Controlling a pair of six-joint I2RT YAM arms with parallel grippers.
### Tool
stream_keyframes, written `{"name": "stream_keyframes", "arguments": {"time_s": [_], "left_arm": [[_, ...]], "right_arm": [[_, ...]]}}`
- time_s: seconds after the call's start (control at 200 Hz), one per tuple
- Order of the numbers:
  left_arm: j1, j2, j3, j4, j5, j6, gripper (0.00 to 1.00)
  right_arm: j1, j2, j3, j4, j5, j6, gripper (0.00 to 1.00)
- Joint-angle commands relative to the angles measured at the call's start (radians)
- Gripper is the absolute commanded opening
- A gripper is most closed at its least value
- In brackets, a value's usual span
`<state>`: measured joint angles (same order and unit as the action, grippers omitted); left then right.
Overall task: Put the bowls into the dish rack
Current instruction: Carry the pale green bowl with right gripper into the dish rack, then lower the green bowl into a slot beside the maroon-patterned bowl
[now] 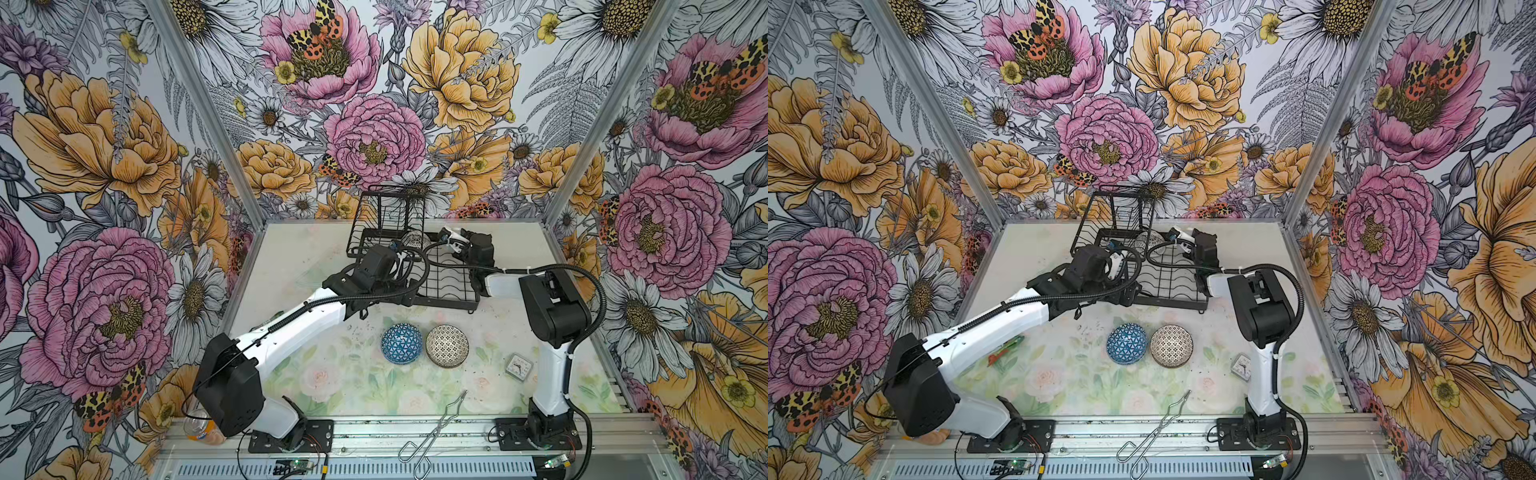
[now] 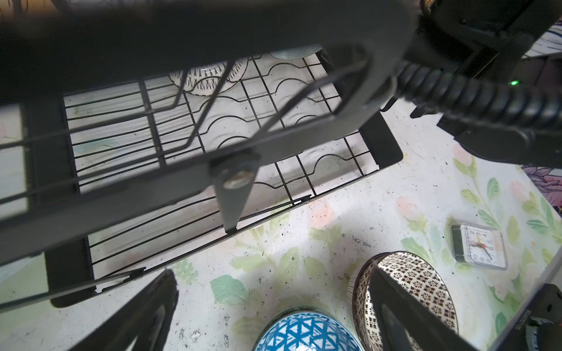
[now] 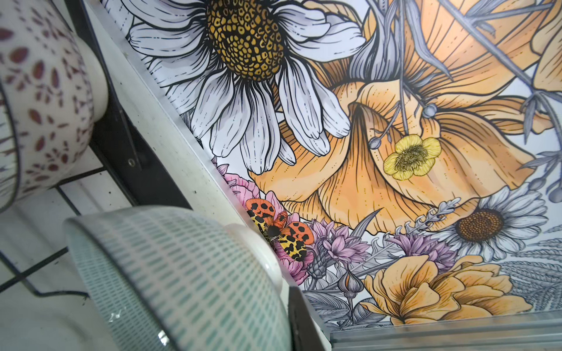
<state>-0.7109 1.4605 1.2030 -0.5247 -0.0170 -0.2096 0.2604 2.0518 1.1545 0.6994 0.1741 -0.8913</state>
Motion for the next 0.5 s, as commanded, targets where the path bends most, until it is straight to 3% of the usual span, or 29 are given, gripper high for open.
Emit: {"name": "stream_keyframes", "arguments": {"time_s": [0.0,0.495], "left_arm": [[0.005,-0.022,0.003,0.001,0.031,-0.009,0.99],[0.010,-0.025,0.001,-0.001,0.031,-0.020,0.99]], "right_arm": [[-0.004,0.027,0.056,0.069,-0.019,0.007,0.00],[-0.002,0.076,0.082,0.048,-0.018,-0.072,0.00]]}}
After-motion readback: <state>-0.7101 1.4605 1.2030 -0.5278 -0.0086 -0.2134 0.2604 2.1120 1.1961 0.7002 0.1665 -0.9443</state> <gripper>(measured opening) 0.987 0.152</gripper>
